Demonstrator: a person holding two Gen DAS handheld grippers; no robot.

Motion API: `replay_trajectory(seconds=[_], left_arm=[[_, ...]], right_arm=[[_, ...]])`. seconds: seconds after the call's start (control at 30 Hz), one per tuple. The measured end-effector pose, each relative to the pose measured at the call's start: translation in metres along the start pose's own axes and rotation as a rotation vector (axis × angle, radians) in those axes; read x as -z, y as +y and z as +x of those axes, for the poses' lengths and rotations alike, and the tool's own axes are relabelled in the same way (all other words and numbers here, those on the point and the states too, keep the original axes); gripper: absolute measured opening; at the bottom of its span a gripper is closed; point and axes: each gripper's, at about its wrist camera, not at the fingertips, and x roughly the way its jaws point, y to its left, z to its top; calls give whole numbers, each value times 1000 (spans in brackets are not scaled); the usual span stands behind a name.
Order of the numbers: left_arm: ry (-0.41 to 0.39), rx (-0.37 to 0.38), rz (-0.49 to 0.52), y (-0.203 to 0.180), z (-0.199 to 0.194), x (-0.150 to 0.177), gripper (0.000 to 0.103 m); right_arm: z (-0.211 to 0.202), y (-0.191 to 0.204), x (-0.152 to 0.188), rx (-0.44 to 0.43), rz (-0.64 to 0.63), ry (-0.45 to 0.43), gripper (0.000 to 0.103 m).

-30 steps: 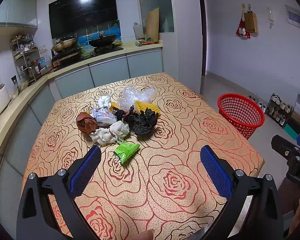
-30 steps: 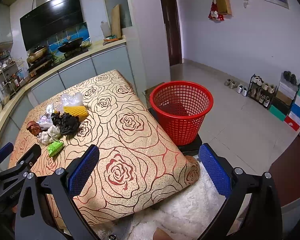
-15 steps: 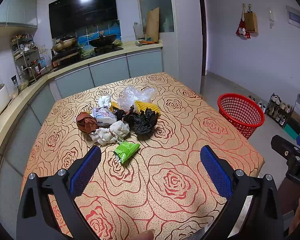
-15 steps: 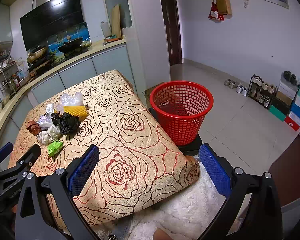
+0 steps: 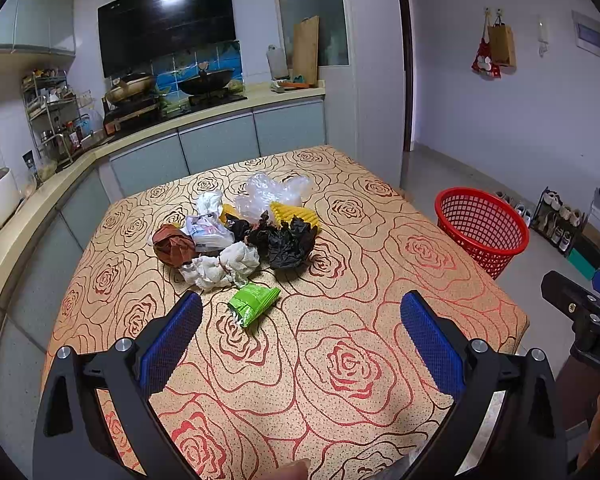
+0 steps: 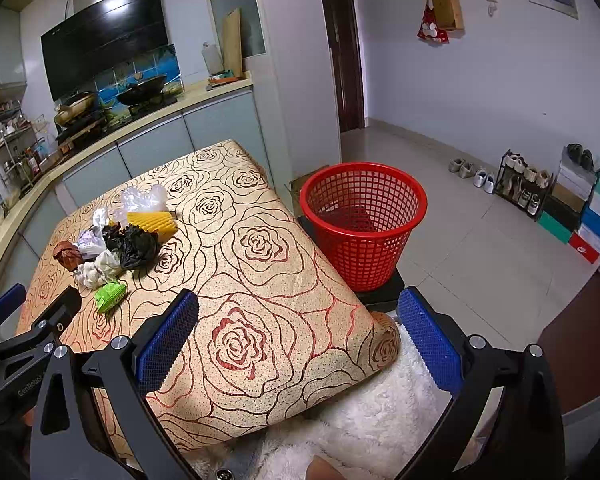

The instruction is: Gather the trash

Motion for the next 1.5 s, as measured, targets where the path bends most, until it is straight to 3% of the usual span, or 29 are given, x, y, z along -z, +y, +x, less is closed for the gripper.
replay_trajectory(seconds=[1.17, 1.5], left_arm=[[0, -1, 0, 1, 0, 0, 96], [17, -22, -27, 12, 11, 1, 96]], right_arm=[[2, 2, 0, -4, -3, 2, 98], [20, 9, -6, -17, -27, 9, 98]])
